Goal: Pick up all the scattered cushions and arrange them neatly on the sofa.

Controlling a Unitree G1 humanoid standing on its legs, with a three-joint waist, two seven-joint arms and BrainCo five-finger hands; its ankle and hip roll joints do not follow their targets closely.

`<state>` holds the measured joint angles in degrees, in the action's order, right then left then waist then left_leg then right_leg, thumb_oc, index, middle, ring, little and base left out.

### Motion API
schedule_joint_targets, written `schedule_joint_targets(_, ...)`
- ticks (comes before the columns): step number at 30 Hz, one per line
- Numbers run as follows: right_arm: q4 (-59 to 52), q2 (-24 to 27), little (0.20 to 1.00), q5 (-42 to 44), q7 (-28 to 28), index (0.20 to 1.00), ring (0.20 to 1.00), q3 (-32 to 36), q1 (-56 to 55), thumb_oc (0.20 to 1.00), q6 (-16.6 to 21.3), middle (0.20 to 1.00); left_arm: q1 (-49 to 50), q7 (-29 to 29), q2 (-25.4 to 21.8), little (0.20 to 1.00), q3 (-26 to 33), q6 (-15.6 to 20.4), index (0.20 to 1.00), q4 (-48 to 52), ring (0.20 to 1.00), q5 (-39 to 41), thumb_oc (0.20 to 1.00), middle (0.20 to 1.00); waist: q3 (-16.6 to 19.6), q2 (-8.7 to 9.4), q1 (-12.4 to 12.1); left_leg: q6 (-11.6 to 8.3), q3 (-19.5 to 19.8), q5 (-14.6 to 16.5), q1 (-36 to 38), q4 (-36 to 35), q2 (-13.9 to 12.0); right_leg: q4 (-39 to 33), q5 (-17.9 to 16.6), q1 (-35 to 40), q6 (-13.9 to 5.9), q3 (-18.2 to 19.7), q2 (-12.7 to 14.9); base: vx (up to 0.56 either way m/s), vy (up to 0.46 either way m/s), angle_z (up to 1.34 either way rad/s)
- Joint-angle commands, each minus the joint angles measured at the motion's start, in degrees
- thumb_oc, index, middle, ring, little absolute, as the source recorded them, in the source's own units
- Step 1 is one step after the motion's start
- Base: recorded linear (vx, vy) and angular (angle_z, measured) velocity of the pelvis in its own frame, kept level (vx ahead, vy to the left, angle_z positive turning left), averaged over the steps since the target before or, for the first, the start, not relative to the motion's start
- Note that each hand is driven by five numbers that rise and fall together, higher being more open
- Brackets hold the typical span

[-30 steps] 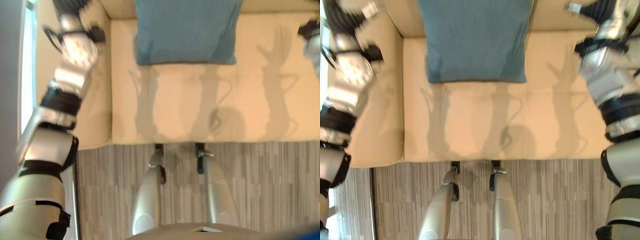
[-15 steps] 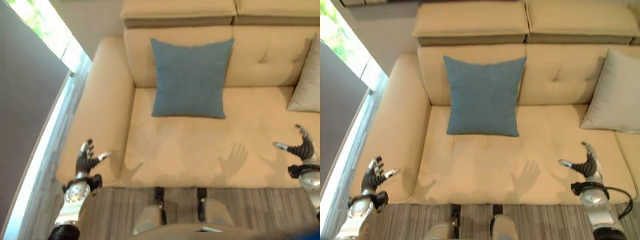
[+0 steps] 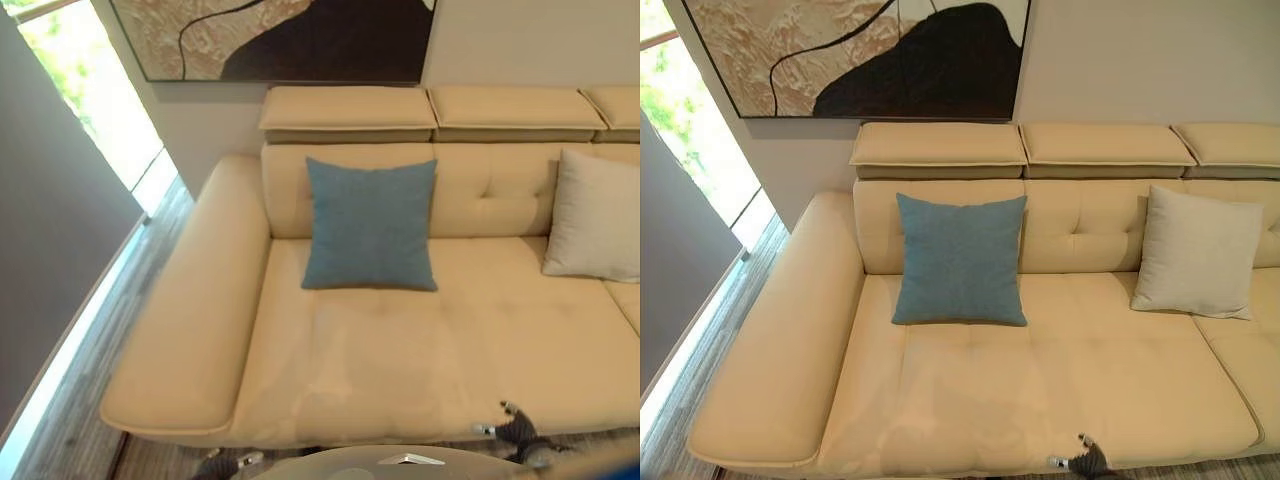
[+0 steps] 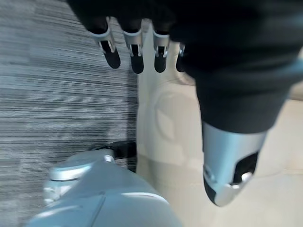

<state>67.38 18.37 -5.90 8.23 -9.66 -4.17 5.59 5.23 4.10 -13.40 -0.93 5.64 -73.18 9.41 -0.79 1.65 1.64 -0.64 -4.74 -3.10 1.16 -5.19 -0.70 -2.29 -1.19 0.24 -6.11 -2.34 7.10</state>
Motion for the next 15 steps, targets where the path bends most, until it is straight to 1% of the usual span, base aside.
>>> schedule_joint_targets(1,-0.66,0.60,1.000,-0.16,0.36,1.000,1.000,-0.24,2.59,1.000,-0.33,1.000,-3.80,0.57,-0.86,1.000,-0.34,1.44,1.000,1.73,1.000,-1.75,1.000,1.000,-2.87,3.47,-1.56,1.87,1.38,9.69,0.12,7.43,3.77,1.88,-7.23,-5.83,-5.28,-2.12,3.66,-0.24,0.129,-0.06)
schedule_joint_targets(2,-0.27,0.12,1.000,0.10,0.33,1.000,1.000,-0.33,2.84,1.000,-0.68,1.000,-4.26,0.86,-0.89,1.000,-0.91,1.51,1.000,2.17,1.000,-1.70,1.000,1.000,-3.74,3.99,-1.41,1.98,1.20,9.50,-0.07,7.25,4.06,2.19,-8.62,-7.22,-6.13,-1.93,4.06,-0.33,0.098,-0.17)
schedule_joint_targets(3,0.24,-0.54,1.000,0.77,0.37,1.000,1.000,-0.47,3.42,1.000,-1.23,1.000,-5.61,1.19,-1.36,1.000,-2.14,1.70,1.000,3.07,1.000,-1.66,1.000,1.000,-5.57,4.58,-1.26,1.97,0.75,8.57,-1.20,7.40,4.14,3.68,-11.18,-9.63,-7.49,-3.13,5.24,-0.43,0.121,-0.22)
schedule_joint_targets(5,0.56,-0.98,1.000,1.63,0.33,1.000,1.000,-0.41,3.53,1.000,-1.21,1.000,-6.74,1.16,-1.71,1.000,-3.29,1.61,1.000,3.76,1.000,-2.14,1.000,1.000,-6.17,3.99,-1.74,1.81,0.66,7.25,-2.59,7.09,3.36,6.38,-8.18,-9.12,-6.49,-6.91,6.03,-0.32,0.098,-0.14)
schedule_joint_targets(6,0.58,-0.98,1.000,1.63,0.33,1.000,1.000,-0.41,3.54,1.000,-1.20,1.000,-6.75,1.16,-1.71,1.000,-3.29,1.61,1.000,3.76,1.000,-2.14,1.000,1.000,-6.25,3.97,-1.64,1.79,0.79,7.28,-2.51,7.11,3.36,6.53,-8.02,-9.04,-6.49,-7.04,6.06,-0.22,0.101,0.19)
schedule_joint_targets(7,0.81,-1.41,1.000,2.23,-0.16,1.000,1.000,-0.27,3.24,1.000,-1.12,1.000,-7.49,0.71,-2.18,1.000,-4.63,1.19,1.000,3.74,1.000,-3.17,1.000,1.000,-5.66,3.48,-1.87,1.33,0.95,5.82,-3.49,6.20,2.81,10.25,-4.27,-7.56,-4.64,-9.19,5.68,-0.11,0.057,0.27)
schedule_joint_targets(8,0.81,-1.41,1.000,2.23,-0.16,1.000,1.000,-0.27,3.24,1.000,-1.12,1.000,-7.49,0.71,-2.19,1.000,-4.62,1.19,1.000,3.74,1.000,-3.17,1.000,1.000,-5.66,3.48,-1.87,1.33,0.95,5.82,-3.48,6.20,2.82,10.26,-4.26,-7.55,-4.64,-9.20,5.68,-0.22,0.122,0.16)
schedule_joint_targets(9,1.40,-1.29,1.000,2.33,0.06,1.000,1.000,-0.47,3.17,1.000,-1.02,1.000,-7.31,1.03,-2.18,1.000,-5.62,0.90,1.000,3.23,1.000,-4.79,1.000,1.000,-4.97,3.04,-2.38,1.54,0.57,4.32,-4.62,5.78,2.80,13.36,-1.84,-6.02,-3.89,-9.68,4.44,-0.11,0.064,-0.15)
schedule_joint_targets(10,1.40,-1.29,1.000,2.33,0.06,1.000,1.000,-0.47,3.17,1.000,-1.02,1.000,-7.30,1.03,-2.18,1.000,-5.62,0.90,1.000,3.23,1.000,-4.79,1.000,1.000,-4.93,3.04,-2.37,1.54,0.57,4.32,-4.66,5.79,2.80,13.36,-1.85,-6.06,-3.89,-9.69,4.44,-0.23,0.119,-0.19)
schedule_joint_targets(11,1.59,-1.64,1.000,2.08,0.04,1.000,1.000,-1.31,3.30,1.000,-1.15,1.000,-7.09,1.13,-2.41,1.000,-5.43,0.39,1.000,2.34,1.000,-4.77,1.000,1.000,-3.79,2.50,-3.56,1.75,-0.11,3.08,-5.48,4.40,2.41,17.43,2.34,-4.98,-3.05,-9.60,2.38,-0.16,0.061,-0.05)
schedule_joint_targets(13,1.41,-1.86,1.000,2.01,-0.03,1.000,1.000,-1.85,3.40,1.000,-1.10,1.000,-6.61,1.26,-2.57,1.000,-5.07,0.11,1.000,2.00,1.000,-5.10,1.000,1.000,-2.69,2.80,-4.33,1.93,-0.86,2.70,-6.31,4.06,2.41,17.92,3.87,-3.52,-2.73,-10.07,1.21,-0.15,0.026,-0.12)
schedule_joint_targets(14,1.41,-1.86,1.000,2.01,-0.03,1.000,1.000,-1.85,3.40,1.000,-1.10,1.000,-6.61,1.26,-2.57,1.000,-5.07,0.11,1.000,2.00,1.000,-5.10,1.000,1.000,-2.70,2.80,-4.33,1.93,-0.86,2.70,-6.29,4.06,2.41,17.93,3.88,-3.51,-2.73,-10.07,1.22,-0.17,-0.034,-0.34)
schedule_joint_targets(15,1.05,-2.08,1.000,1.87,-0.06,1.000,1.000,-2.47,3.92,1.000,-1.08,1.000,-6.42,1.33,-2.65,1.000,-4.85,-0.03,1.000,1.62,1.000,-5.03,1.000,1.000,-2.13,3.51,-5.28,1.82,-1.77,2.30,-7.62,4.48,2.45,17.30,5.36,-1.25,-2.52,-10.53,0.28,-0.20,-0.049,-0.33)
